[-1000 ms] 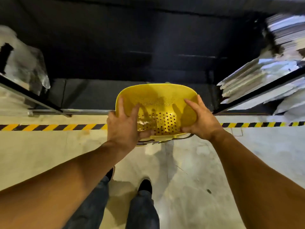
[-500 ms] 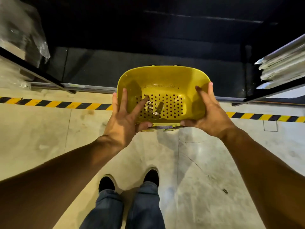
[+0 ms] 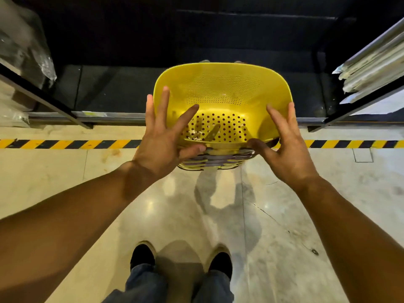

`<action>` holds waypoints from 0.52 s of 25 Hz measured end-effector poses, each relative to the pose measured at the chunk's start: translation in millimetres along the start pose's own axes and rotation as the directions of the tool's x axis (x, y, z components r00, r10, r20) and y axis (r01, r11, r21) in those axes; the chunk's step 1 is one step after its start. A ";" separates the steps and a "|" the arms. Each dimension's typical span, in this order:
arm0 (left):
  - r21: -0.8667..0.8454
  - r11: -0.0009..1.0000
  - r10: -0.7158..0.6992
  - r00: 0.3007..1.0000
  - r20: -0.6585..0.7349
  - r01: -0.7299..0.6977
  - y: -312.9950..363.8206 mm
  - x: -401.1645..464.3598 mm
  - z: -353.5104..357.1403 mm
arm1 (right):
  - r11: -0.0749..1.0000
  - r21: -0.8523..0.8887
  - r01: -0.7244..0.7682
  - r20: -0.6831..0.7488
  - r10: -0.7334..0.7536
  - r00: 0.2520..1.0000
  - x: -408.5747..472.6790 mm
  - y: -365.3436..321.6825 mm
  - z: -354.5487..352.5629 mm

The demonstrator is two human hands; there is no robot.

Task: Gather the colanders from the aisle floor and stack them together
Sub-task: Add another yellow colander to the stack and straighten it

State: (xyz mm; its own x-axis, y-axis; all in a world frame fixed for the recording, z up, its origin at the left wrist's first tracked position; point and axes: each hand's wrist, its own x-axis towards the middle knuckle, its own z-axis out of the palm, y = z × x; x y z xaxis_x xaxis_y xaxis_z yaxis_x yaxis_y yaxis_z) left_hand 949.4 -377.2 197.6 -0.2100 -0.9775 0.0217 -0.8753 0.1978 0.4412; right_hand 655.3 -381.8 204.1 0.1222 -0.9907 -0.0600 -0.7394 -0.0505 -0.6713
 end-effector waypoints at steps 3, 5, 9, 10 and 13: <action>-0.042 0.991 0.121 0.986 -0.117 -0.127 -12.7 -25.9 12.9 | 0.993 0.040 0.115 -0.171 -0.107 0.979 -39.5 20.0 28.4; -0.001 0.969 0.242 0.952 -0.188 -0.247 -27.5 -36.9 30.7 | 0.986 0.015 0.167 -0.264 -0.157 0.952 -64.4 47.6 53.7; 0.003 0.958 0.267 0.892 -0.364 -0.286 -61.6 -68.1 87.4 | 0.980 0.021 0.199 -0.306 -0.183 0.934 -92.9 112.5 113.7; -0.015 0.954 0.272 0.885 -0.378 -0.299 -69.1 -77.4 110.1 | 0.977 0.011 0.214 -0.295 -0.202 0.934 -92.2 129.6 129.1; 0.021 0.943 0.320 0.889 -0.329 -0.332 -91.5 -91.0 184.9 | 0.958 -0.029 0.286 -0.255 -0.284 0.924 -66.6 175.1 171.5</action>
State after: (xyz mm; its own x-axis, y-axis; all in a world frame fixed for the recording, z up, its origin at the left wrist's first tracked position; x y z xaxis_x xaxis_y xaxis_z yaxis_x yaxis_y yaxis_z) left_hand 968.0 -292.8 -10.6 -0.3229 -0.8295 0.4557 -0.7651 0.5122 0.3902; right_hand 631.2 -303.0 -36.1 0.1538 -0.9336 0.3236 -0.6923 -0.3354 -0.6389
